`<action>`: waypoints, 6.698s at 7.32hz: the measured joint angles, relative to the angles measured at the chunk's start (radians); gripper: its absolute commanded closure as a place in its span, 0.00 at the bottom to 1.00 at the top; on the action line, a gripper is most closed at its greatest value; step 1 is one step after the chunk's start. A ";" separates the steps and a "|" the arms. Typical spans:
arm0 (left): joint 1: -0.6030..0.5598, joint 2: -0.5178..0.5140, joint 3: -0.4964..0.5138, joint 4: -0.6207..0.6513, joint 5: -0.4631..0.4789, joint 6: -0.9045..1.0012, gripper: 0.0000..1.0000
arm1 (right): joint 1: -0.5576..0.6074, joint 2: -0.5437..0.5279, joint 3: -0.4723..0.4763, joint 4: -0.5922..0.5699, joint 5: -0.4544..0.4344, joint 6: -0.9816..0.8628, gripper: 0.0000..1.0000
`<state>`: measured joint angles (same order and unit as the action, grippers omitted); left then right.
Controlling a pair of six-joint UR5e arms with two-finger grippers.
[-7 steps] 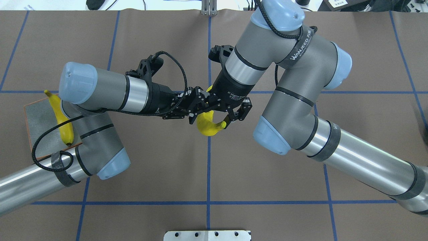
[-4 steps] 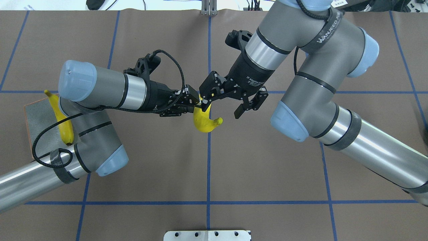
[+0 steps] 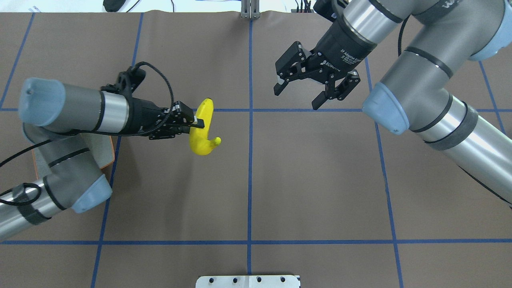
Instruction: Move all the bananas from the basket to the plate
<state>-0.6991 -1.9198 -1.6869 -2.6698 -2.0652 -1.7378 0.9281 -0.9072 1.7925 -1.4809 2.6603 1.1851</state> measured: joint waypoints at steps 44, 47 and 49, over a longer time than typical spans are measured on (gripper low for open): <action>-0.436 0.161 0.030 0.333 -0.042 0.653 0.00 | 0.437 -0.823 -0.170 -0.323 -0.315 -1.303 0.00; -0.436 0.158 0.030 0.332 -0.042 0.655 0.00 | 0.432 -0.849 -0.189 -0.283 -0.283 -1.308 0.00; -0.436 0.157 0.031 0.332 -0.042 0.655 0.00 | 0.420 -0.849 -0.192 -0.279 -0.254 -1.310 0.01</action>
<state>-1.1347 -1.7624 -1.6563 -2.3378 -2.1077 -1.0830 1.3480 -1.7564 1.6006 -1.7601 2.4063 -0.1245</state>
